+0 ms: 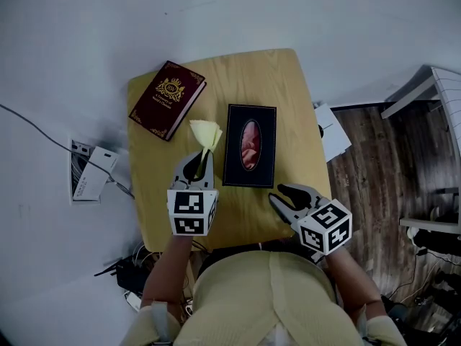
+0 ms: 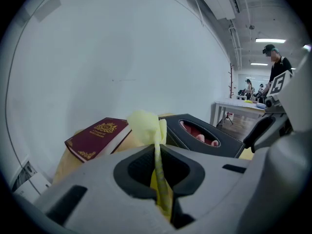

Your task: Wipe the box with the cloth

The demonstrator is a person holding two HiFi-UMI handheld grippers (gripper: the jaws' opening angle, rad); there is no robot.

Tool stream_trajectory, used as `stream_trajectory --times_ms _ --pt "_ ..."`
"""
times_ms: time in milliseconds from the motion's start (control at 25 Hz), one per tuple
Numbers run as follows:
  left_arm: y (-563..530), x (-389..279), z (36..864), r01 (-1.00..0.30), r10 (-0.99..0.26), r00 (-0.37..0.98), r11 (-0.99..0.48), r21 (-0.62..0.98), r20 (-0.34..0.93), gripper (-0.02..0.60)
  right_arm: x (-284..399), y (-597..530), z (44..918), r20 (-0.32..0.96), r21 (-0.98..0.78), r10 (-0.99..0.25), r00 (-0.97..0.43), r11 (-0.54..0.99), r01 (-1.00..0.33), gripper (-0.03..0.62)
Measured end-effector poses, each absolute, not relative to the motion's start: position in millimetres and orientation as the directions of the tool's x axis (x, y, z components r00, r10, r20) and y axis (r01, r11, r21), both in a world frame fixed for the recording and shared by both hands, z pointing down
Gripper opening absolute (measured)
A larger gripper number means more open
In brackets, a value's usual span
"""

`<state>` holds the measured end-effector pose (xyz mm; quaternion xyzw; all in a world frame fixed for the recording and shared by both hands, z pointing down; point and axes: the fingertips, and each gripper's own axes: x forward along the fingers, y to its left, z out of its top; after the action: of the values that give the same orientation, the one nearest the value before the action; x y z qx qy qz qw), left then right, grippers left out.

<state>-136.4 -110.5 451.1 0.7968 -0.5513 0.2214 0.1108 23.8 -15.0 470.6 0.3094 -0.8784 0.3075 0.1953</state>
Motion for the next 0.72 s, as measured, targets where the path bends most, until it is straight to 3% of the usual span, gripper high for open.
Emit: stream_trajectory --times_ms 200,720 --pt "-69.4 -142.5 470.7 -0.933 -0.801 0.282 -0.358 -0.045 0.527 0.029 29.5 -12.3 473.3 0.536 -0.416 -0.434 -0.724 0.611 -0.674 0.106" --pt "-9.8 -133.1 505.5 -0.914 -0.706 0.330 -0.405 0.026 0.627 0.029 11.6 -0.6 472.8 0.528 -0.431 -0.400 -0.749 0.633 -0.643 0.101"
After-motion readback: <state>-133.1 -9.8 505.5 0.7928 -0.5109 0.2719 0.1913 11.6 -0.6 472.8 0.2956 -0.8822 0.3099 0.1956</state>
